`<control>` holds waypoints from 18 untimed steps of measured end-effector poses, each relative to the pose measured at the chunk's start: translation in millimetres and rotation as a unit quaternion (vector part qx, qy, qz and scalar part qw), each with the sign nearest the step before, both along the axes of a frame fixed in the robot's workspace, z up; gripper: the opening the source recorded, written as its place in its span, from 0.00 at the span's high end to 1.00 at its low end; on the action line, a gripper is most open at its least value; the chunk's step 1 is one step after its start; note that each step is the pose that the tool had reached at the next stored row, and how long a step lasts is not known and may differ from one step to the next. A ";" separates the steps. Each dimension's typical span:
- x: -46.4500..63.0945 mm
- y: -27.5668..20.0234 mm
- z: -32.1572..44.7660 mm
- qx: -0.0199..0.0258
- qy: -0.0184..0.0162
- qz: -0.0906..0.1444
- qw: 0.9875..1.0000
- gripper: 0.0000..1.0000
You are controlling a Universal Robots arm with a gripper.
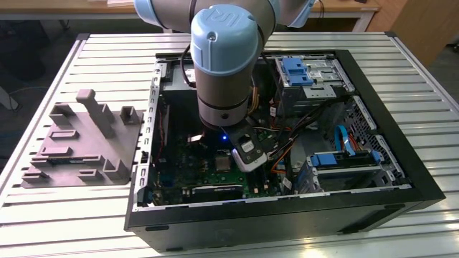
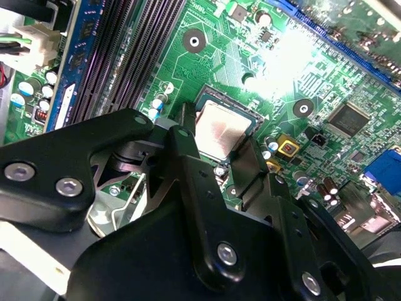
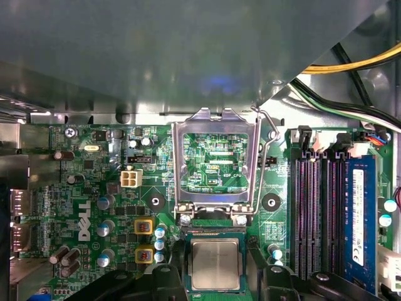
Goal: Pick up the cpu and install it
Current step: 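Place the cpu into insertion slot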
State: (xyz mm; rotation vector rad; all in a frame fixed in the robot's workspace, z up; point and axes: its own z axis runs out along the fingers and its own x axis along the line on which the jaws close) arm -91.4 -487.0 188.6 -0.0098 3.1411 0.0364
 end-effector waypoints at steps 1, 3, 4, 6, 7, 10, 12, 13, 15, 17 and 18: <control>0.0 0.0 0.0 0.000 0.000 0.000 1.000 0.53; -0.1 0.0 0.0 0.000 0.000 0.000 1.000 0.53; -0.1 0.0 0.0 0.000 0.000 0.000 1.000 0.53; -0.1 0.0 0.0 0.000 0.000 0.000 1.000 0.53; -0.2 0.0 0.0 0.000 0.000 0.000 1.000 0.53; -0.3 0.0 0.0 0.000 0.000 0.000 1.000 0.53; -0.3 0.0 0.0 0.000 0.000 0.000 1.000 0.53; -0.3 0.0 0.4 0.000 0.000 0.000 1.000 0.53; -0.3 0.1 1.8 0.000 0.001 0.000 1.000 0.53; -0.3 0.0 3.2 0.000 0.001 0.000 1.000 0.53; -0.3 0.0 3.2 0.000 0.001 0.000 1.000 0.53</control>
